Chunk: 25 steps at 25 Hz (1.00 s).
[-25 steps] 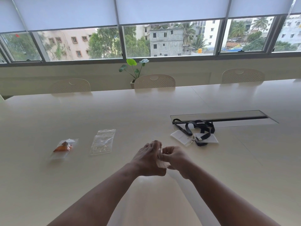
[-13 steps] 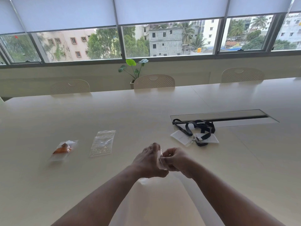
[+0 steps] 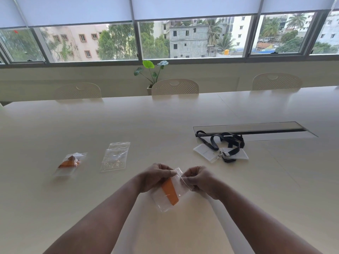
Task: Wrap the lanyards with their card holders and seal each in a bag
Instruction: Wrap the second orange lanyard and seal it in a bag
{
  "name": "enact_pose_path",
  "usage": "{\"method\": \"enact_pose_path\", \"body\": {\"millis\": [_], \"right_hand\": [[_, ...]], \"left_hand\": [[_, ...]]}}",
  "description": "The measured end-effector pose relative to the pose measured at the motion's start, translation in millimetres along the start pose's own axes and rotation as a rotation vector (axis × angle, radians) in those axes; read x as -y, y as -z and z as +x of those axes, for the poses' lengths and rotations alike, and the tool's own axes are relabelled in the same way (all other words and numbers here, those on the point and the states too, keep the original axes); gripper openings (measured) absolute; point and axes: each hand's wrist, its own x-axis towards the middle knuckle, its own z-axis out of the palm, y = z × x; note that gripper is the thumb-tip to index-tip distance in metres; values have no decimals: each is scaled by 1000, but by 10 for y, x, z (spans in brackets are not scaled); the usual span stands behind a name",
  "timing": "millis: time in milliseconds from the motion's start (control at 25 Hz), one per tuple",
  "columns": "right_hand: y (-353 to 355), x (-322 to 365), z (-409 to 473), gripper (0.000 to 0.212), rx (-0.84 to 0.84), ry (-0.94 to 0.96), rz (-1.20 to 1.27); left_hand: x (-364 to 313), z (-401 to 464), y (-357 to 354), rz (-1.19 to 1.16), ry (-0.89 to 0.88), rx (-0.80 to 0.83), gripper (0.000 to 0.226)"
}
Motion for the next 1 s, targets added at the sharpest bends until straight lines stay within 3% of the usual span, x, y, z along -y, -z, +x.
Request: {"method": "enact_pose_path", "body": {"millis": [320, 520, 760, 1000], "right_hand": [[2, -113, 112, 10, 34, -15, 30], [-2, -106, 115, 11, 76, 11, 49], [-23, -126, 76, 11, 61, -4, 74], [0, -112, 90, 8, 108, -11, 47]], "left_hand": [[92, 99, -55, -92, 7, -124, 3], [133, 131, -41, -64, -16, -146, 18], [176, 147, -26, -20, -18, -160, 9], [176, 136, -21, 58, -37, -183, 19]]}}
